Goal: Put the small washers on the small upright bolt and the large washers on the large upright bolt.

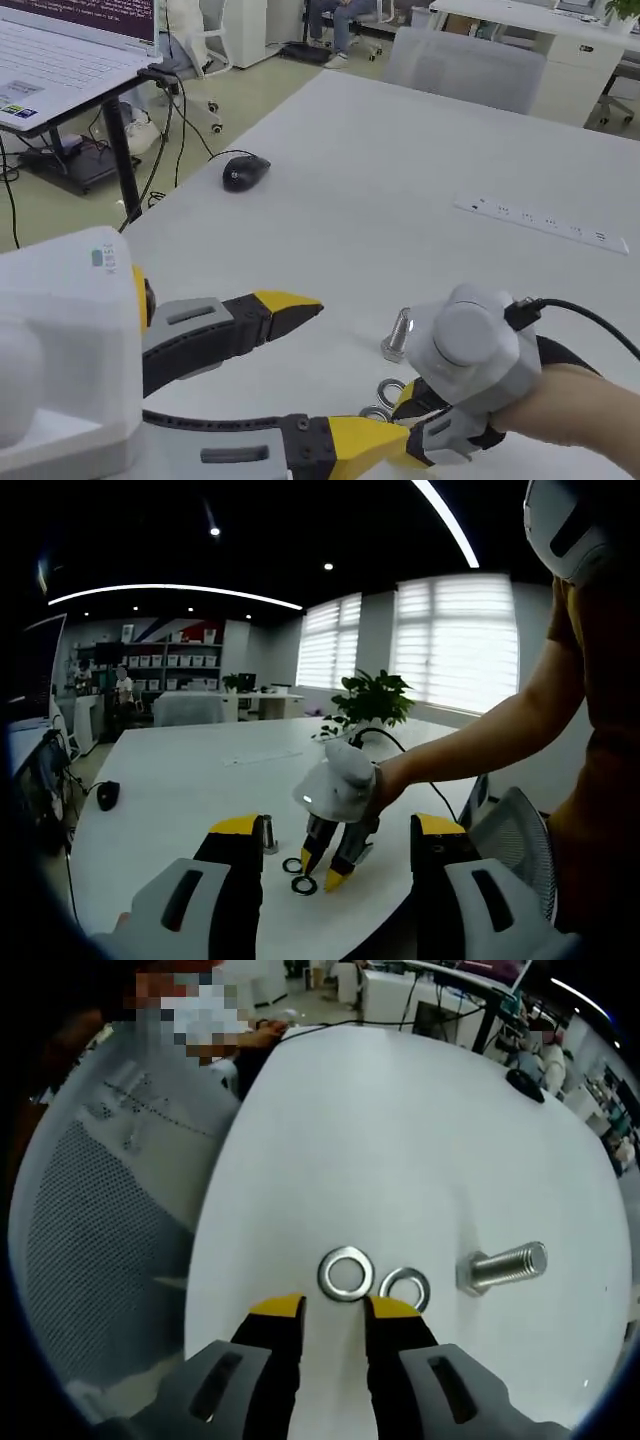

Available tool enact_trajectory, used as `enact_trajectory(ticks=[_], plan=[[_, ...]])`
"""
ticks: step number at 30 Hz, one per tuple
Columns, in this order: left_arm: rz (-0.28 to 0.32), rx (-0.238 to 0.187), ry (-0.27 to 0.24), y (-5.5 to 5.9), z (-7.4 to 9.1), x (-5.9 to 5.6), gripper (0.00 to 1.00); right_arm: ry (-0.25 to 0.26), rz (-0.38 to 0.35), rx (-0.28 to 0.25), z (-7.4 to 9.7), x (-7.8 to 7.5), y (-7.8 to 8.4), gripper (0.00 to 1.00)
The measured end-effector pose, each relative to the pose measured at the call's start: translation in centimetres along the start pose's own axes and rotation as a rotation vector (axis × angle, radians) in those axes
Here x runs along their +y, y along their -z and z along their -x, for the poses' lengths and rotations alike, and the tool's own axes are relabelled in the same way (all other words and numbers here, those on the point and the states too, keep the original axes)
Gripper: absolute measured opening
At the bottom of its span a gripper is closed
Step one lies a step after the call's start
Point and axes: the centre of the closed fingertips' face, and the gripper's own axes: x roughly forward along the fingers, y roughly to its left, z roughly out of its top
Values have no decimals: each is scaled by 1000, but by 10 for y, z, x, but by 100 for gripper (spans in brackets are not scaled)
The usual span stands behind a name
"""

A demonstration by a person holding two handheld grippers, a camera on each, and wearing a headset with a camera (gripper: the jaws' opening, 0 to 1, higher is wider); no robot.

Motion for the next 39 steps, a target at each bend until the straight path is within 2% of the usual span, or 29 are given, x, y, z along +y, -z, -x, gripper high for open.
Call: enact_trajectory(ticks=[1,2,6,7,12,20,33,39], plan=[[0,0,-1,0,0,0,59,2,0,27,2,0,3,24],[0,0,-3,0,1,1,59,10,28,26,3,0,2,24],[0,-5,-9,-1,2,2,59,-1,11,20,-1,0,3,26],[0,-3,-10,-1,2,3,59,-2,10,2,-3,-2,-1,26],[-1,-7,-13,-1,2,3,59,-2,5,-6,-6,-4,-9,28],[5,-13,-23,0,4,6,59,-27,84,9,-12,2,-21,28],[4,-21,-34,-2,5,9,59,-41,130,33,-10,1,-20,25],[3,-17,-33,-2,5,8,59,-37,126,33,-9,1,-20,23]])
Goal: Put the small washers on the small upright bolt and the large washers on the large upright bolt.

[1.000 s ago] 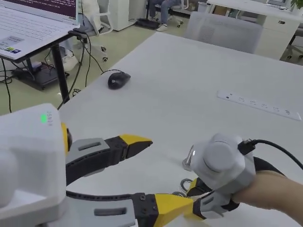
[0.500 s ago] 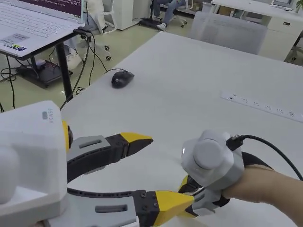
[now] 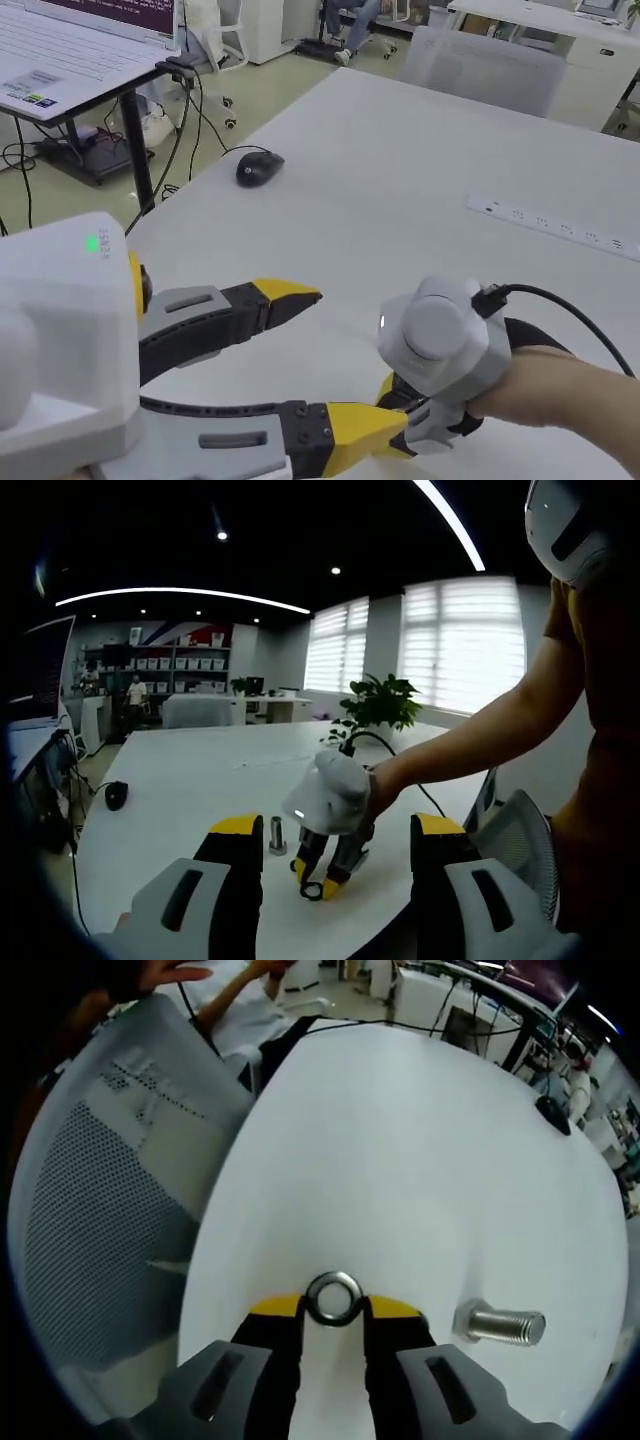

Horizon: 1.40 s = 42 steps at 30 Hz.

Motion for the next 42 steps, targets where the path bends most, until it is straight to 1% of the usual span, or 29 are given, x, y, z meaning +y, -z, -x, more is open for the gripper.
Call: enact_trajectory(ticks=[3,6,8,11,15,20,25,31,36,42], plan=[[-1,3,1,0,0,0,59,-3,-20,-5,0,0,0,23],[-3,5,3,0,-1,0,59,-8,-16,-4,2,2,0,22],[-2,4,4,-1,-1,0,59,-12,-20,-17,6,4,-3,22],[-4,6,7,-1,-2,0,59,-13,-15,-16,10,5,-3,22],[-6,7,12,-1,-3,-1,59,-6,-16,-19,17,4,-1,22],[-8,9,18,-2,-4,-2,59,19,-26,-27,33,-2,2,22],[-9,10,22,-2,-5,-3,59,57,-36,-26,51,-14,7,22],[-11,10,33,-3,-7,-6,59,96,-36,-18,68,-31,11,22],[-11,16,34,-2,-7,-6,59,134,-34,-22,82,-51,8,22],[-11,11,33,-4,-9,-5,59,166,-23,-13,90,-74,3,22]])
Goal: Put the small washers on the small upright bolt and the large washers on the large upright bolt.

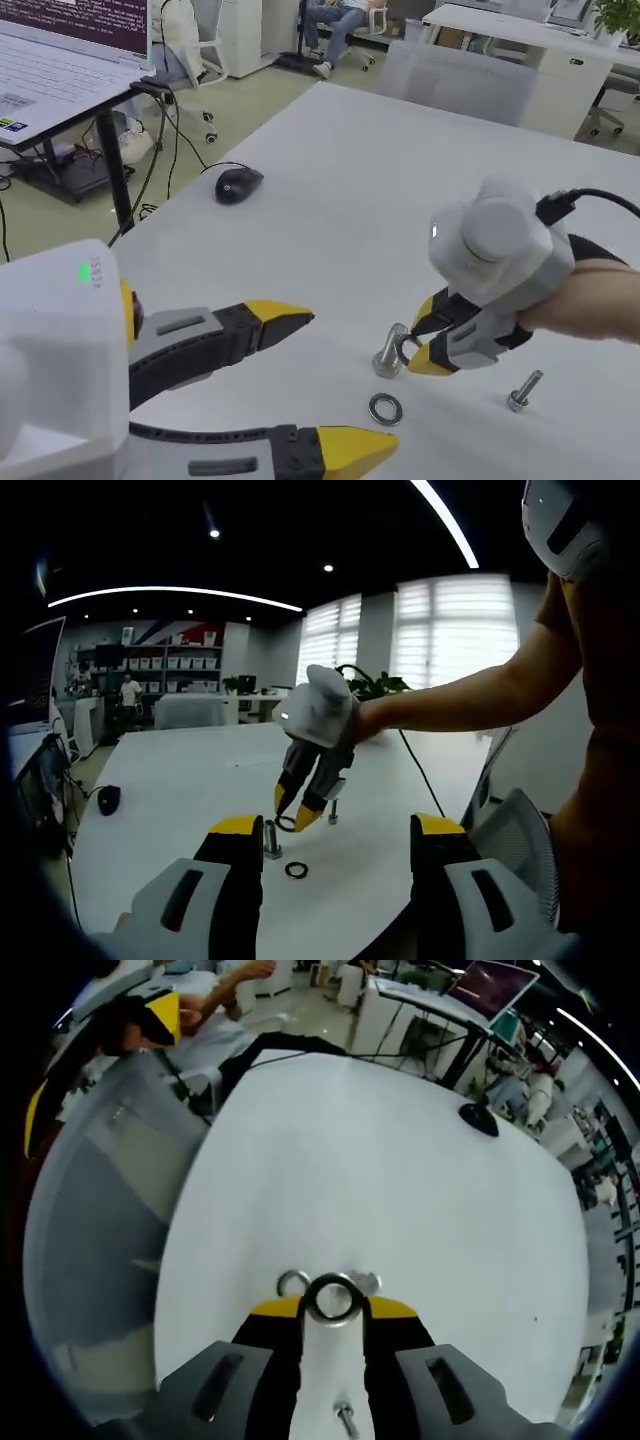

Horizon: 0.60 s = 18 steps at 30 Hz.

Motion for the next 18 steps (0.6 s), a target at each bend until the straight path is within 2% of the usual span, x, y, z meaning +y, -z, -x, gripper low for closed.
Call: enact_trajectory(ticks=[8,13,18], plan=[[5,-2,-10,0,0,4,59,1,11,15,-5,-19,-6,22],[12,-4,-19,1,0,8,59,-30,14,40,-15,-19,-1,22],[20,-5,-24,3,-1,11,59,-36,22,54,-22,-21,1,22]])
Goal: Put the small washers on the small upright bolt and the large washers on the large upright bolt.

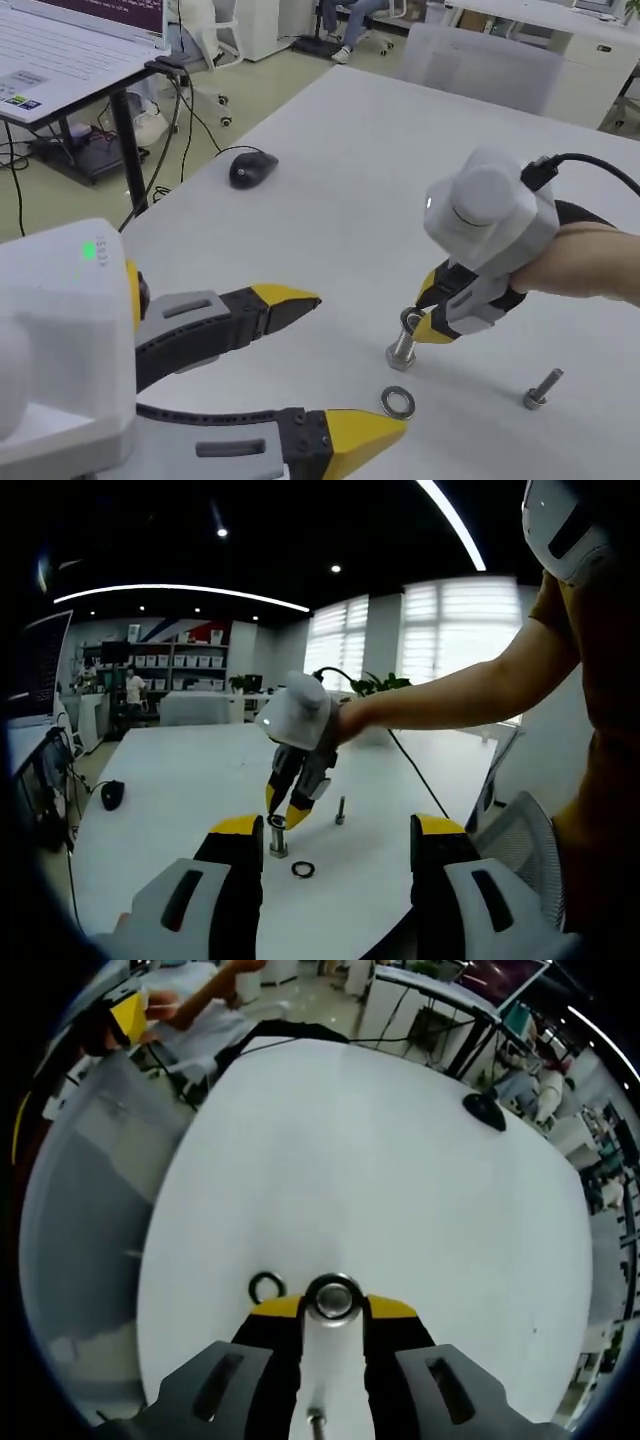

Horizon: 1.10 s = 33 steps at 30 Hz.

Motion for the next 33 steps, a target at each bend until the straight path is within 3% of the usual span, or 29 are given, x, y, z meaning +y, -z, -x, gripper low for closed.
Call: enact_trajectory(ticks=[19,33], plan=[[15,12,-1,5,-5,7,59,-27,-1,31,-42,1,11,23],[21,14,-4,7,-5,8,58,-38,26,32,-48,7,16,24]])
